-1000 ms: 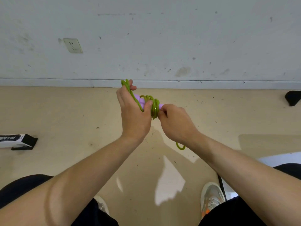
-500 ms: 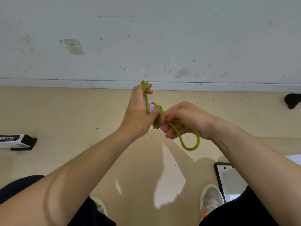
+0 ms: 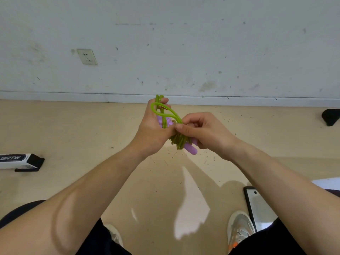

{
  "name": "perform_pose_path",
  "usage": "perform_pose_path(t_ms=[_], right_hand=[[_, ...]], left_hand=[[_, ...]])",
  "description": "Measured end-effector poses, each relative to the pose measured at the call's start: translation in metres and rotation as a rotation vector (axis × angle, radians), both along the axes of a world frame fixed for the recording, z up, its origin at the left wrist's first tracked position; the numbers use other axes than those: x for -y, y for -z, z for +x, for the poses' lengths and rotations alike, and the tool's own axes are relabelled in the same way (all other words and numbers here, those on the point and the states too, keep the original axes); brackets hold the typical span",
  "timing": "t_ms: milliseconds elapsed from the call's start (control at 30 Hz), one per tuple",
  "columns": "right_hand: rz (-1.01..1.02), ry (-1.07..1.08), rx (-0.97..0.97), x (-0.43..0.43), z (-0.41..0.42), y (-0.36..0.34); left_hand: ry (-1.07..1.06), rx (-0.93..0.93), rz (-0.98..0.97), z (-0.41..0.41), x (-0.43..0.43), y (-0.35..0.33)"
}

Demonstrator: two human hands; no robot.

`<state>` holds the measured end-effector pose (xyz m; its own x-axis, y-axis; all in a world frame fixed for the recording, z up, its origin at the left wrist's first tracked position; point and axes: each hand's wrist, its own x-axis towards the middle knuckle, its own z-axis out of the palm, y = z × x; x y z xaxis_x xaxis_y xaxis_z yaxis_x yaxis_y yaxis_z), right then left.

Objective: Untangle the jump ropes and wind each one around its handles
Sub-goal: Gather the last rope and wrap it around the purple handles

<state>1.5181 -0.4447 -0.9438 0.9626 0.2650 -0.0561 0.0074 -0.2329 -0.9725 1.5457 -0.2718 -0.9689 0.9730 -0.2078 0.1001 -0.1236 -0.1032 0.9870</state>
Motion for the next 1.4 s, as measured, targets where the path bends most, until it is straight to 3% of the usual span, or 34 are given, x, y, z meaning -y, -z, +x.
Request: perform_pose_path(t_ms=[133,367,667,900,1233,1333,1400], right_hand=[[-0.201,0.096,0.165,-0.006,-0.003,0.003],[0.029,0.217,0.037,-0.014,-0.007,0.004],[0.007,0.406,0.001,-0.022,-0.003,0.004],[0.134,0.534,-0.039,-0.025,0.002,0.01],[0.127,0.647,-0.051,-0.024,0.003,0.015],[0.078,0.672,-0.021,-0.02,0.004,0.017],[0.051,0.67,0.017,-0.017,0.005,0.017]], left_hand=[[0.024,-0.021,-0.002,0.0,-0.003,-0.004],[0.072,-0.056,0.045,-0.009,0.006,-0.003],[0.056,0.018,0.096,-0.023,0.023,-0.005],[0.01,0.053,0.165,-0.024,0.028,-0.005],[0.009,-0.004,0.272,-0.025,0.029,-0.007],[0.005,-0.142,0.103,-0.022,0.025,-0.02],[0.005,-0.189,0.114,-0.016,0.019,-0.026]])
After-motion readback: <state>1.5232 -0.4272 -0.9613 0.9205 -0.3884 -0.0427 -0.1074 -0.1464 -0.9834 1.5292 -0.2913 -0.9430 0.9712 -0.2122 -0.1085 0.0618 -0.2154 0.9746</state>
